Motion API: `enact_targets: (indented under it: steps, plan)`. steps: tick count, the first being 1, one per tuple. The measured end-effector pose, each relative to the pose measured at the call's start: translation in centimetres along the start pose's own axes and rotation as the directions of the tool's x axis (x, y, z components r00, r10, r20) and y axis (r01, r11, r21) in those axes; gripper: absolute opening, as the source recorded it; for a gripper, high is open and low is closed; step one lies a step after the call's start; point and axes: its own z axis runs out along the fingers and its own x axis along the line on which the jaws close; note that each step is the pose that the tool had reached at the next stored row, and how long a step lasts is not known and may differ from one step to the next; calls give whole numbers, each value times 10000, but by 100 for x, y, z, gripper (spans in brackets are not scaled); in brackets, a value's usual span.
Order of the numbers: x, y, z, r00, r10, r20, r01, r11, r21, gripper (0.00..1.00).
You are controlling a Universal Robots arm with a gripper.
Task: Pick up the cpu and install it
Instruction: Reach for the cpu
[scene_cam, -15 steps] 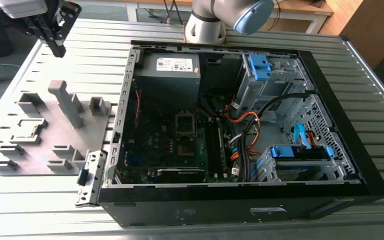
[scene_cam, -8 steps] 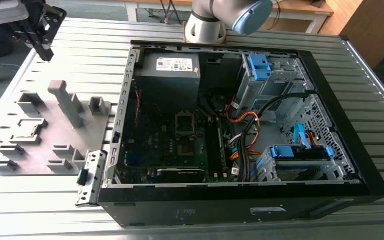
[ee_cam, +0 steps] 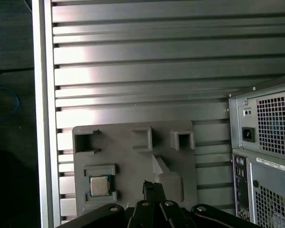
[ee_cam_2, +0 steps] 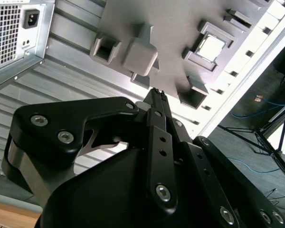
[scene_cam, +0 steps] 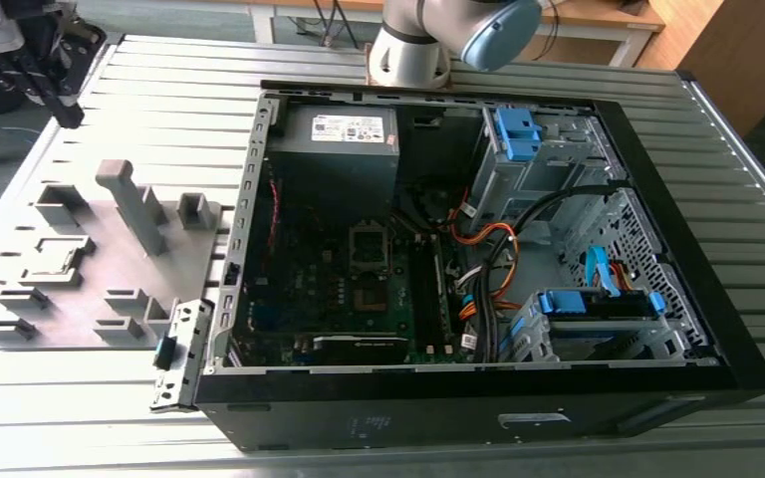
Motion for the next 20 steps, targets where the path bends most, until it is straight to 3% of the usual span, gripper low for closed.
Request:
enact_targets:
  steps: [8,16,20]
  plan:
    - [65,-95,84,10000,1,-52,-1,10000,4,11]
    - [82,-214,183,9999,7,-167,-6,10000,13,11]
    - [85,-239,210,9998,9,-217,-8,10000,21,11]
